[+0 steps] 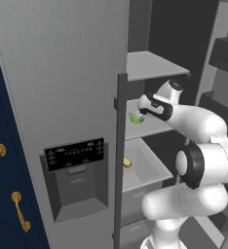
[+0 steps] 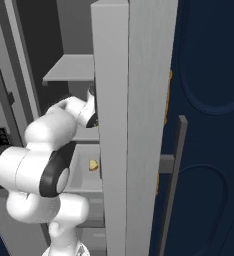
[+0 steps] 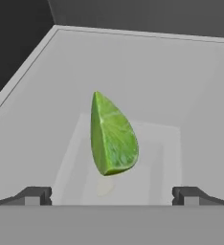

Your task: Grab a lemon wedge from the fridge and one ice cube from the ice bowl, and put them in the glass of lemonade.

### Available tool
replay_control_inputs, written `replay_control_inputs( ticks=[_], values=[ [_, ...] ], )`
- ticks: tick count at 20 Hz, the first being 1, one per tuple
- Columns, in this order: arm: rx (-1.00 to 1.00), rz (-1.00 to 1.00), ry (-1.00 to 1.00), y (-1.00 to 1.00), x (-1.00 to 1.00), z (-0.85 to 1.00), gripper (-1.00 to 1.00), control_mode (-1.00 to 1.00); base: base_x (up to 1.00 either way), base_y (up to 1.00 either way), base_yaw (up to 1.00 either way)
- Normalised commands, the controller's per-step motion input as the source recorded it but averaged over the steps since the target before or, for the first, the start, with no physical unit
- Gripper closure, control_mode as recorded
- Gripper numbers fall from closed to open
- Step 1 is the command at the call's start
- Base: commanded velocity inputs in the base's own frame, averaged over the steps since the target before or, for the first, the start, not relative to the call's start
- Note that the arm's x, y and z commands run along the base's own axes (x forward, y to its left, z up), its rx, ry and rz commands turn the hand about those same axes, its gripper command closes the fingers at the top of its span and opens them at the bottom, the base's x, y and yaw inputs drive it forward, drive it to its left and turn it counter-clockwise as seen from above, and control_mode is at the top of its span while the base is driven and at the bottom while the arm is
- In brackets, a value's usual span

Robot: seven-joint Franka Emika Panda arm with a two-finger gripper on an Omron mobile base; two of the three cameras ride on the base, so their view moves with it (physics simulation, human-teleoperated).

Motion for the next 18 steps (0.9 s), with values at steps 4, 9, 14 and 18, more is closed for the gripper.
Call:
replay_control_inputs(
  ticks=[4,9,14,18],
  values=[
    [-0.02,0.0,0.05,0.22,0.51,-0.16,-1.0,-1.0,0.0,0.0,0.0],
    [-0.04,0.0,0.1,0.2,0.62,-0.3,-1.0,-1.0,0.0,0.0,0.0],
    [-0.01,0.0,0.12,0.01,0.02,-0.06,-1.0,-1.0,0.0,0.0,0.0],
    [0.0,0.0,0.02,-0.02,-0.15,-0.01,-1.0,-1.0,0.0,0.0,0.0]
  ],
)
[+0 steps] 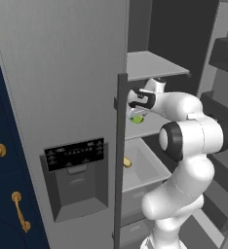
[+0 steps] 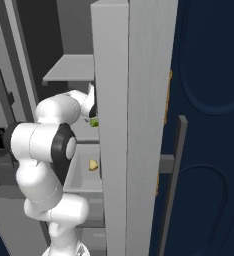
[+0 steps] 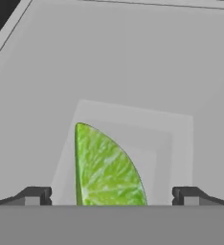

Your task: Grab a lemon wedge from the fridge and one ice cube from the ice bowl, and put them in the glass of lemonade.

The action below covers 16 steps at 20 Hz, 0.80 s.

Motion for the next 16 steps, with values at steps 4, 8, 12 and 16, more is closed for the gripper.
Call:
replay_control_inputs(
  ticks=[4,8,12,16],
  values=[
    [0.0,0.0,0.0,-0.07,-0.31,0.0,-1.0,-1.0,0.0,0.0,0.0],
    [0.0,0.0,0.0,0.0,-0.07,-0.06,-1.0,-1.0,0.0,0.0,0.0],
    [0.0,0.0,0.04,0.0,0.0,-0.24,-1.0,-1.0,0.0,0.0,0.0],
    [0.0,0.0,0.04,0.0,-0.18,-0.29,-1.0,-1.0,0.0,0.0,0.0]
  ],
)
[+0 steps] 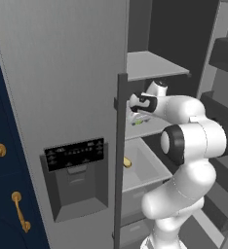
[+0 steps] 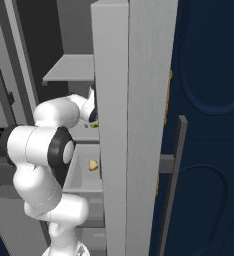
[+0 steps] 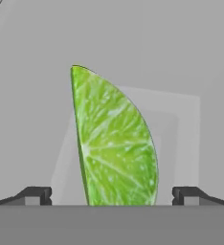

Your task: Grab a lemon wedge from the fridge and one ice cube from the ice bowl, and put them in the glass of lemonade.

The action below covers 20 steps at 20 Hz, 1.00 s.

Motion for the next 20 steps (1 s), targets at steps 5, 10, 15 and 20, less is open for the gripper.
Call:
replay_control_inputs(
  ticks=[5,10,15,20],
  values=[
    [-0.02,0.0,0.02,0.04,0.0,-0.03,-1.0,-1.0,0.0,0.0,0.0],
    [-0.04,0.02,0.0,0.13,0.03,0.01,-1.0,-1.0,0.0,0.0,0.0],
    [0.0,0.08,-0.03,0.02,0.02,0.0,-1.0,-1.0,0.0,0.0,0.0],
    [0.0,0.0,0.0,0.01,0.05,-0.03,-1.0,-1.0,0.0,0.0,0.0]
  ],
)
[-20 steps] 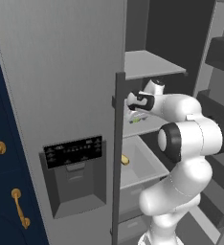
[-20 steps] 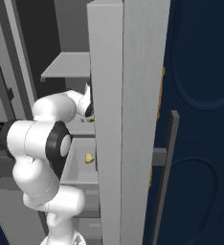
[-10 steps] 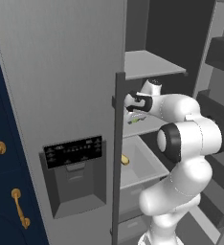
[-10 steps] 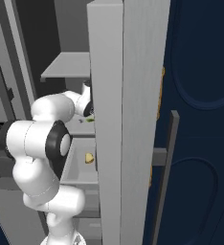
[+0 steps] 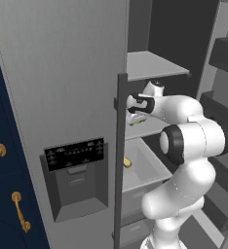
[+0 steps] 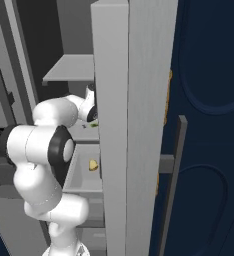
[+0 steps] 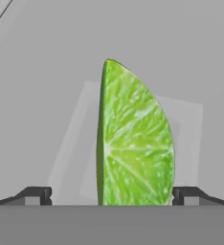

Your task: Grab a lemon wedge from the fridge and one ice cube from the ice bowl, and put them in the glass of lemonade.

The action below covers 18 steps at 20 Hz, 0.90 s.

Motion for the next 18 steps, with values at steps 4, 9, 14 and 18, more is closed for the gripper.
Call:
replay_control_inputs(
  ticks=[4,9,14,18],
  values=[
    [0.0,0.0,-0.01,0.08,0.2,-0.04,-1.0,-1.0,0.0,0.0,0.0],
    [0.0,0.0,-0.06,0.0,-0.01,0.04,-1.0,-1.0,0.0,0.0,0.0],
    [0.0,0.0,0.0,0.0,0.0,0.0,1.0,-1.0,0.0,0.0,0.0],
    [0.0,0.0,0.0,0.0,0.0,0.0,1.0,-1.0,0.0,0.0,0.0]
  ],
)
